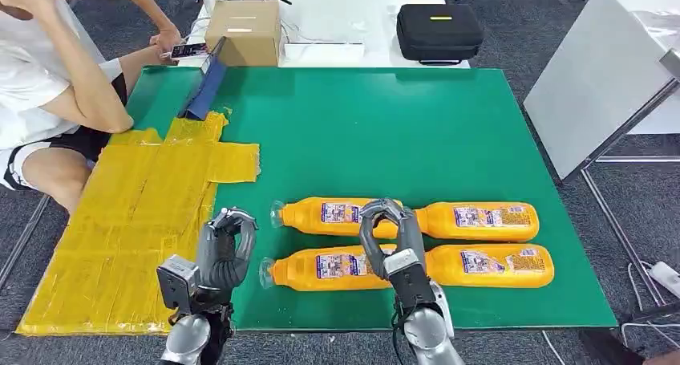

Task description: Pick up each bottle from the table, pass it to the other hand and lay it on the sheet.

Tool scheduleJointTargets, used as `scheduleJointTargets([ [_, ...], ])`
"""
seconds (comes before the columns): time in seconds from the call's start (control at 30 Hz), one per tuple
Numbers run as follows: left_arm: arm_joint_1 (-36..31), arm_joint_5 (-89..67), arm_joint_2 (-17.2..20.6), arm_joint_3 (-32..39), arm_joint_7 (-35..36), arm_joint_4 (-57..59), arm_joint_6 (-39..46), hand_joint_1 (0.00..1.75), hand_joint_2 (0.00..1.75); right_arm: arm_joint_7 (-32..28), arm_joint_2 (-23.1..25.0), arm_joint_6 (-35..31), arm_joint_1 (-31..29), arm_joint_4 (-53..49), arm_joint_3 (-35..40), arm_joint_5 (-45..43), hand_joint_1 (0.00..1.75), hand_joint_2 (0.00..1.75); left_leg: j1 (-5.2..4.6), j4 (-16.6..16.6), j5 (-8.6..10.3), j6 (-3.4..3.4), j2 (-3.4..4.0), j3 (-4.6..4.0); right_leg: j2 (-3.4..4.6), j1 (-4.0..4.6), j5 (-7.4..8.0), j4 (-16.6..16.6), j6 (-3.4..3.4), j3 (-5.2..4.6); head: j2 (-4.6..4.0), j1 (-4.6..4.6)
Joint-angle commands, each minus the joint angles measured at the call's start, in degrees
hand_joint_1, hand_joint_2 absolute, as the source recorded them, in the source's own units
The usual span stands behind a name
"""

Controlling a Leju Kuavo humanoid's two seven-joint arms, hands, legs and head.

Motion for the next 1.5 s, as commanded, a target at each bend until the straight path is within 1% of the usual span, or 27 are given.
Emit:
scheduleJointTargets([
  [0.03,-1.84,0.53,1.33,-0.45,0.45,3.31,-0.07,1.64,1.75,1.44,-2.00,-1.30,-2.65,4.46,1.28,1.88,0.05,1.75,0.08,-0.01,-0.11,-0.17,-0.09,0.31,0.06,0.04,-0.08,-0.06,-0.10,0.32,-0.02,0.00],
  [0.07,-1.96,1.15,1.18,0.10,0.63,3.52,-0.16,0.10,1.75,1.65,-2.14,-1.41,-2.95,4.66,0.94,2.11,0.00,1.75,0.10,0.02,-0.18,-0.22,-0.11,0.44,0.08,0.05,-0.14,-0.05,-0.13,0.45,-0.02,0.00],
  [0.1,-2.02,1.60,1.13,0.57,0.76,3.67,-0.31,0.00,1.75,2.79,-2.26,-2.21,-3.43,5.20,0.81,3.34,0.00,1.75,0.08,-0.03,-0.09,-0.14,-0.07,0.26,0.06,0.04,-0.06,-0.07,-0.09,0.27,-0.02,0.00],
  [0.2,-2.41,1.97,1.19,1.57,0.98,4.19,-0.71,0.00,1.75,4.30,-2.85,-3.59,-4.96,7.12,0.63,6.61,0.00,1.75,0.08,-0.01,-0.13,-0.18,-0.08,0.36,0.09,0.03,-0.09,-0.07,-0.12,0.36,-0.02,0.00],
  [0.23,-2.60,2.00,1.20,1.89,1.06,4.38,-0.77,0.00,1.75,5.31,-3.24,-4.94,-5.57,7.95,1.17,9.37,0.00,1.75,0.06,-0.04,-0.06,-0.12,-0.04,0.22,0.08,0.03,-0.04,-0.08,-0.09,0.23,-0.02,0.00],
  [0.3,-2.80,1.94,1.14,2.40,1.44,4.42,-1.08,0.00,1.75,9.77,-4.27,-8.51,-7.58,10.87,2.88,17.68,0.00,1.75,0.13,0.02,-0.19,-0.23,-0.08,0.48,0.14,0.06,-0.13,-0.07,-0.15,0.50,-0.02,0.00],
  [0.33,-2.83,1.80,1.05,2.58,1.66,4.29,-1.21,0.00,1.75,11.25,-4.34,-9.74,-8.68,12.34,3.26,20.57,0.00,1.75,0.07,-0.04,-0.05,-0.13,-0.03,0.23,0.09,0.03,-0.02,-0.09,-0.09,0.23,-0.02,0.02],
  [0.4,-3.13,1.49,0.93,2.62,2.08,4.17,-1.52,0.00,1.75,13.73,-5.07,-11.46,-10.86,15.17,4.30,26.10,0.00,1.75,0.13,0.02,-0.20,-0.24,-0.03,0.52,0.20,0.06,-0.11,-0.07,-0.15,0.53,-0.02,0.02],
  [0.43,-3.57,0.87,1.02,2.11,2.65,4.44,-1.94,0.00,1.75,20.55,-7.20,-11.68,-13.63,19.08,6.98,34.58,0.00,1.75,0.12,0.00,-0.15,-0.20,0.02,0.42,0.22,0.06,-0.05,-0.08,-0.12,0.43,-0.02,0.00],
  [0.47,-4.11,0.60,0.67,1.86,2.95,4.73,-2.14,0.00,1.75,22.05,-7.77,-10.90,-16.65,22.68,7.16,37.72,0.00,1.75,0.07,-0.05,-0.04,-0.12,0.08,0.24,0.20,0.03,0.05,-0.10,-0.05,0.25,-0.02,0.00],
  [0.5,-4.35,0.52,0.58,1.66,3.04,4.93,-2.17,0.00,1.75,21.56,-7.82,-11.33,-18.25,25.42,6.49,38.22,0.00,1.75,0.10,-0.02,-0.12,-0.19,0.09,0.41,0.28,0.05,0.01,-0.10,-0.09,0.40,-0.02,0.00],
  [0.53,-4.66,0.45,0.52,1.38,3.13,5.22,-2.19,0.00,1.75,21.57,-7.94,-11.51,-19.89,28.06,6.16,39.65,0.00,1.75,0.06,-0.04,-0.03,-0.11,0.05,0.23,0.16,0.03,0.05,-0.09,-0.04,0.24,-0.02,0.00],
  [0.57,-5.04,0.45,0.51,1.22,3.12,5.60,-2.20,0.00,1.75,21.89,-8.10,-11.09,-21.21,29.84,6.24,40.79,0.00,1.75,0.11,-0.01,-0.10,-0.19,0.05,0.41,0.23,0.06,0.02,-0.09,-0.09,0.42,-0.02,0.00],
  [0.6,-5.14,0.45,0.45,1.18,3.13,5.65,-2.21,0.00,1.75,21.87,-8.18,-10.92,-21.60,29.97,6.12,40.74,0.00,1.75,0.05,-0.04,0.00,-0.09,-0.01,0.23,0.10,0.02,0.06,-0.08,-0.03,0.25,-0.02,0.00],
  [0.73,-6.15,0.28,0.58,0.99,2.95,6.90,-2.19,0.00,1.75,21.33,-7.85,-8.59,-25.10,33.73,7.31,42.13,0.00,1.75,0.09,0.05,-0.10,-0.15,-0.05,0.44,0.17,0.03,-0.02,-0.02,-0.05,0.47,-0.02,0.02],
  [0.9,-6.54,0.14,0.26,0.90,2.85,7.66,-2.42,0.00,1.75,22.79,-8.19,-6.04,-28.24,37.11,9.91,44.83,0.00,1.75,0.05,0.01,0.01,-0.04,-0.08,0.26,0.05,0.01,0.05,-0.02,0.05,0.31,-0.02,0.00],
  [0.93,-7.15,-0.03,0.37,0.54,2.63,8.36,-2.69,0.00,1.75,21.89,-8.29,-4.26,-29.69,39.29,11.18,45.27,0.00,1.75,0.08,0.06,-0.09,-0.11,-0.09,0.41,0.09,0.02,-0.03,0.00,0.01,0.47,0.00,0.00],
  [0.97,-7.57,-0.02,0.28,0.49,2.62,8.77,-2.69,0.00,1.75,21.46,-8.32,-4.18,-30.04,39.99,11.18,44.90,0.00,1.75,0.04,0.01,0.03,-0.02,-0.07,0.21,0.04,0.01,0.07,-0.02,0.06,0.25,-0.02,0.00],
  [1.0,-7.59,-0.02,0.29,0.50,2.61,8.83,-2.69,0.00,1.75,21.46,-8.29,-4.09,-30.28,40.13,11.18,44.90,0.00,1.75,0.08,0.08,-0.08,-0.11,-0.10,0.39,0.09,0.02,-0.02,0.03,0.01,0.45,-0.02,0.00],
  [1.03,-7.59,-0.02,0.29,0.50,2.61,8.83,-2.69,0.00,1.75,21.46,-8.29,-4.09,-30.28,40.13,11.18,44.90,0.00,1.75,0.05,0.01,0.03,-0.03,-0.09,0.21,0.03,0.01,0.06,-0.01,0.06,0.26,0.00,0.00],
  [1.13,-8.06,-0.04,0.21,0.40,2.32,9.27,-2.67,0.00,1.75,21.11,-8.09,-4.72,-31.11,42.23,12.09,45.64,0.00,1.75,0.09,0.05,-0.03,-0.10,-0.18,0.35,0.00,0.04,-0.01,0.00,0.01,0.41,-0.02,0.00],
  [1.17,-8.15,-0.09,0.20,0.29,2.18,9.35,-2.65,0.00,1.75,21.23,-7.93,-4.22,-31.64,43.11,12.39,45.86,0.00,1.75,0.04,-0.01,0.05,-0.03,-0.10,0.22,0.01,0.01,0.06,-0.02,0.05,0.26,-0.02,0.00],
  [1.23,-8.36,-0.23,0.20,0.14,2.03,9.42,-2.54,0.00,1.75,21.58,-7.78,-3.86,-32.30,44.35,12.80,46.23,0.00,1.75,0.11,0.10,-0.09,-0.12,-0.13,0.41,0.08,0.05,-0.04,0.02,0.00,0.47,-0.02,0.00],
  [1.3,-8.66,-0.23,0.15,0.02,2.02,9.68,-2.51,0.00,1.75,21.41,-7.65,-3.24,-33.02,45.80,13.01,46.27,0.00,1.75,0.08,0.10,-0.08,-0.11,-0.13,0.39,0.07,0.02,-0.05,0.05,0.01,0.43,-0.02,0.00],
  [1.33,-8.99,-0.16,0.16,0.00,1.95,10.11,-2.41,0.00,1.75,20.90,-7.36,-2.85,-33.99,47.75,13.26,46.14,0.00,1.75,0.06,0.03,0.01,-0.05,-0.12,0.24,0.01,0.01,0.03,0.00,0.05,0.29,-0.02,0.00],
  [1.47,-9.72,0.15,0.09,0.05,1.75,11.27,-2.33,0.00,1.75,19.09,-6.57,-1.15,-35.33,50.84,13.35,44.94,0.00,1.75,0.10,0.10,-0.09,-0.13,-0.15,0.40,0.06,0.03,-0.06,0.05,-0.01,0.47,-0.02,0.00],
  [1.5,-9.91,0.23,0.05,0.03,1.70,11.60,-2.34,0.00,1.75,18.74,-6.49,-0.60,-35.62,51.45,13.42,44.67,0.00,1.75,0.06,0.04,-0.01,-0.07,-0.12,0.28,0.04,0.01,0.01,0.01,0.03,0.33,-0.02,0.02],
])
